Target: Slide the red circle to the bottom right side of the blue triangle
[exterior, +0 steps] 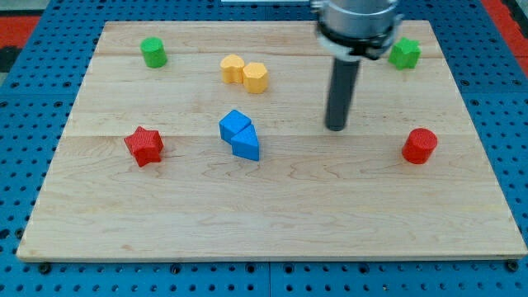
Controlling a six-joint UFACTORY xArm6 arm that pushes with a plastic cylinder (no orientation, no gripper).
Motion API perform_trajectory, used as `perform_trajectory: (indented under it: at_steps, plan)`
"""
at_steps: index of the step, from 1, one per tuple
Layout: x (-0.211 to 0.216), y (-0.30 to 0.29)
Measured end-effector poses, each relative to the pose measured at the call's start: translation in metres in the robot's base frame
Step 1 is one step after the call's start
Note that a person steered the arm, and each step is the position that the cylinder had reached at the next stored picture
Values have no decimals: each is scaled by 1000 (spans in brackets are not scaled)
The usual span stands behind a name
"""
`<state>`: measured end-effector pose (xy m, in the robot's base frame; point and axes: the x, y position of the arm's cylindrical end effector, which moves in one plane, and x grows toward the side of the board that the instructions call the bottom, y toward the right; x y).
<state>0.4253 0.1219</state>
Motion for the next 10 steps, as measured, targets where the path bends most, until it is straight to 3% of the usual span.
perform_trajectory:
  at_steps: [1,2,3,4,5,7,9,10]
  plan:
    - [7,87]
    - [29,133]
    - [74,111]
    - [82,53]
    - [80,84]
    - [27,109]
    - [5,209]
    - [-16,159]
